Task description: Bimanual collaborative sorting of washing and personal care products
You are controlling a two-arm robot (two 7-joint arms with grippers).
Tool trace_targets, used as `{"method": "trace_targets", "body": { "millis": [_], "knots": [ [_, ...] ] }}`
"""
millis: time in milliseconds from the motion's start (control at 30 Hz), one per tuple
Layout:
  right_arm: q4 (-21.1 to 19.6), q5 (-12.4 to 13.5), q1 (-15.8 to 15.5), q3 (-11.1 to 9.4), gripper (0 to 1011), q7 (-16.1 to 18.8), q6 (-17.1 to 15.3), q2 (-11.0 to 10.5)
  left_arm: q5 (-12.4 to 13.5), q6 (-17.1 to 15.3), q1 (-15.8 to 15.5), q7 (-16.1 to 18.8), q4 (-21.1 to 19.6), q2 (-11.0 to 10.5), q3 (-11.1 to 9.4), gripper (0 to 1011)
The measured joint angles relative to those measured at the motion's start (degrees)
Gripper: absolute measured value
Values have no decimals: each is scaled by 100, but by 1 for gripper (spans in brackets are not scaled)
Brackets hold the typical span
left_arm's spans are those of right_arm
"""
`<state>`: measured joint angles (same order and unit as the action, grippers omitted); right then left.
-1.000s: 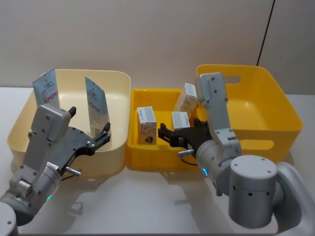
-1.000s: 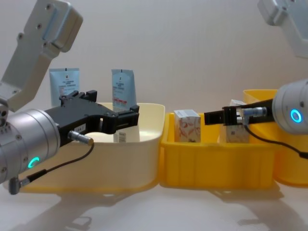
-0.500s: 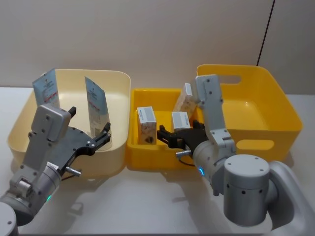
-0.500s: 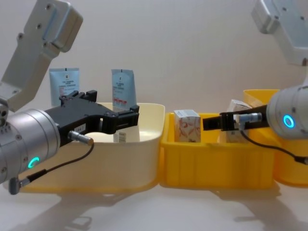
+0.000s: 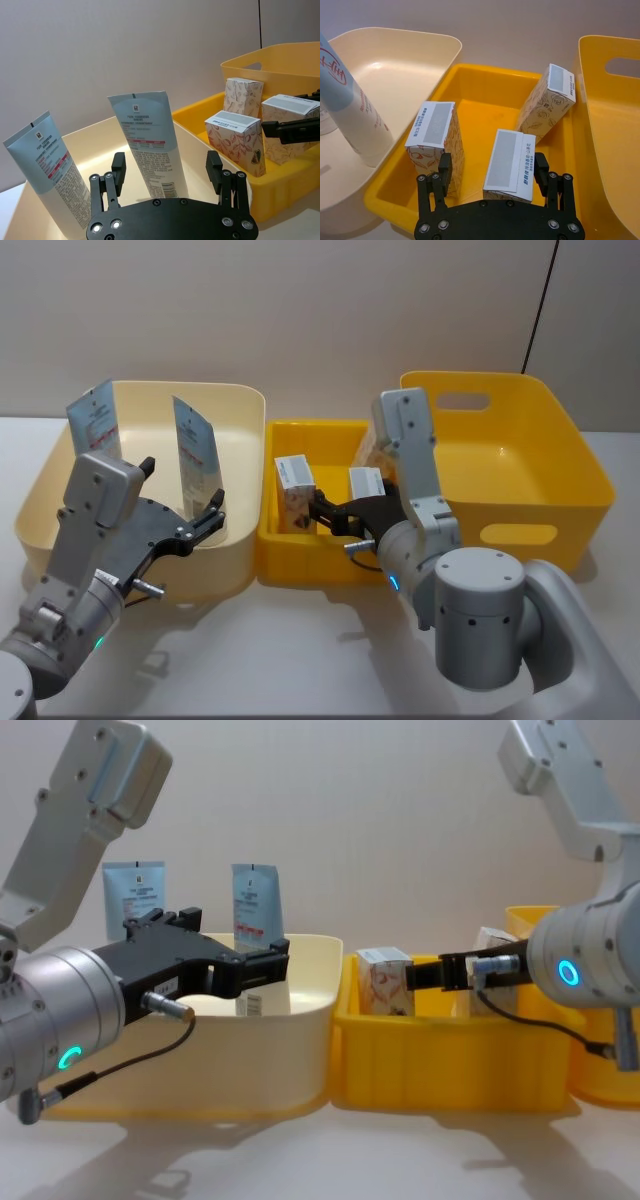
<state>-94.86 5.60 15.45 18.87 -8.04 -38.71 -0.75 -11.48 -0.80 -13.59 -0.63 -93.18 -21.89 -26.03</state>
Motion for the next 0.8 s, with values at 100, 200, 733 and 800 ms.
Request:
{"method": "trace_targets", "body": {
  "millis": [100,200,733,800],
  "knots": [
    [42,-28,20,-2,998,-20,0,19,0,0,0,0,0,0,0,1000],
    [59,-43,27,-14,998,-26,-9,24,0,0,0,0,0,0,0,1000],
    [87,-94,2,-127,862,-60,-66,57,0,0,0,0,0,0,0,1000],
    [87,-97,0,-131,834,-62,-67,59,1,0,0,0,0,0,0,1000]
  ]
}}
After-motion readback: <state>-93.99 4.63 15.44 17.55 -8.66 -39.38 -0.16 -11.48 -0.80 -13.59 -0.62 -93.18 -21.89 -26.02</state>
